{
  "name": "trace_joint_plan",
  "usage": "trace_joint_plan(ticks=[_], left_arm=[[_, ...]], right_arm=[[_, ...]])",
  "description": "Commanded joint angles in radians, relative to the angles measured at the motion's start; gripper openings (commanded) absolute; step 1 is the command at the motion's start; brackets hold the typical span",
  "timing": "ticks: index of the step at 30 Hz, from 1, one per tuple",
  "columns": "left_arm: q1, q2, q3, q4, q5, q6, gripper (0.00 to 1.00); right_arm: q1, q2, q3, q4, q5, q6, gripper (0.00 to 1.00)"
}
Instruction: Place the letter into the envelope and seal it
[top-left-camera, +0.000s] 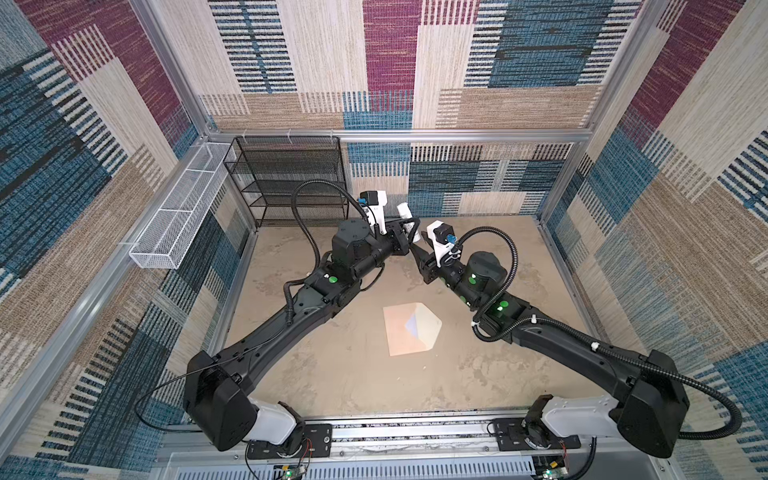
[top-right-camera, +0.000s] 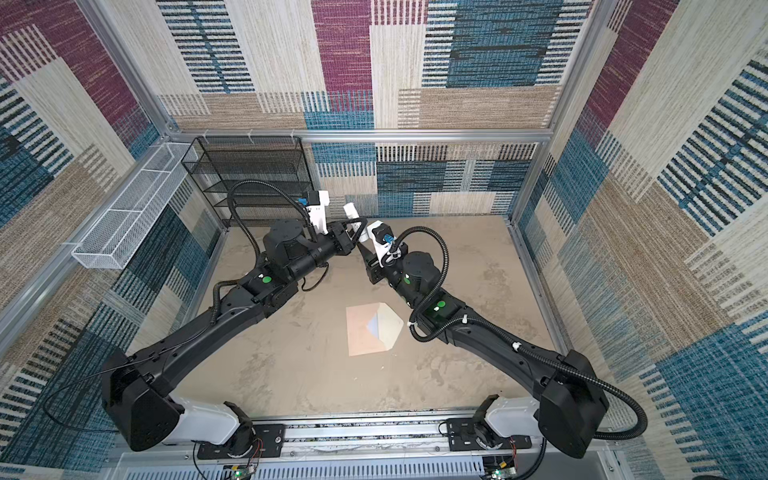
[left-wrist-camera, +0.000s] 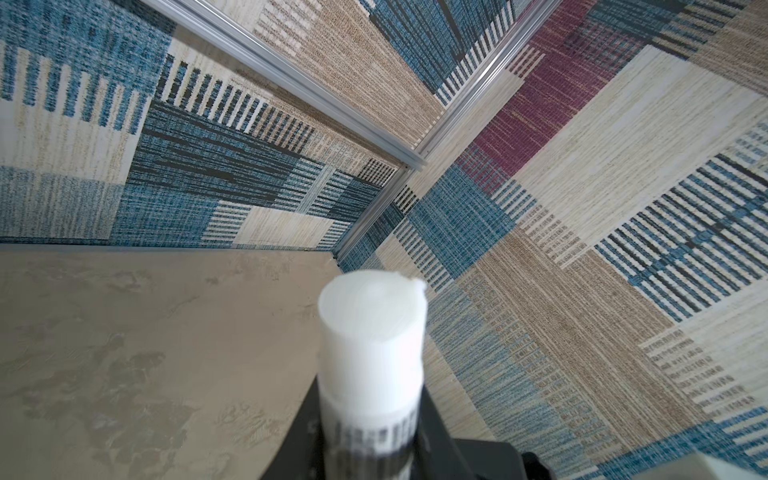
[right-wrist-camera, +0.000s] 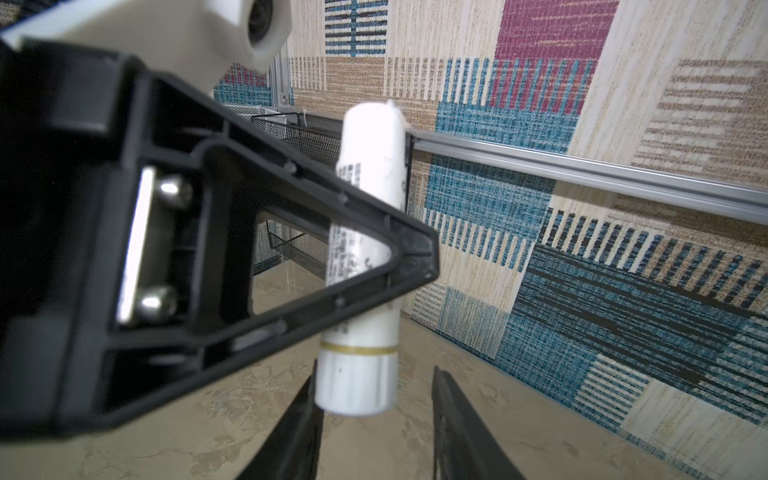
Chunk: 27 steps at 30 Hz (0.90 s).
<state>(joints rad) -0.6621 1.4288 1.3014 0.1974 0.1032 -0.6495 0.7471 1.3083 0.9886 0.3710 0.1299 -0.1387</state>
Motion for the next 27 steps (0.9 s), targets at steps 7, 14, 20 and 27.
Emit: trace_joint_plan(ticks=[7,14,20,27], left_arm=[[-0.001,0.000,0.006,-0.012,-0.020,0.035,0.00],[-0.001,0.006,0.006,-0.013,-0.005,0.029,0.00],[-0.001,0.018,0.001,-0.013,0.061,0.006,0.00],[0.019,0.002,-0.069,0.073,0.252,-0.033,0.00]], right_arm=[[0.003,0.025,0.043,0.020,-0.002,-0.018,0.33],[0.006,0.030,0.051,0.016,-0.008,-0.026,0.22],[0.007,0.015,0.062,0.000,-0.040,-0.033,0.15],[-0.016,-0.057,0.054,-0.026,-0.229,0.090,0.08]])
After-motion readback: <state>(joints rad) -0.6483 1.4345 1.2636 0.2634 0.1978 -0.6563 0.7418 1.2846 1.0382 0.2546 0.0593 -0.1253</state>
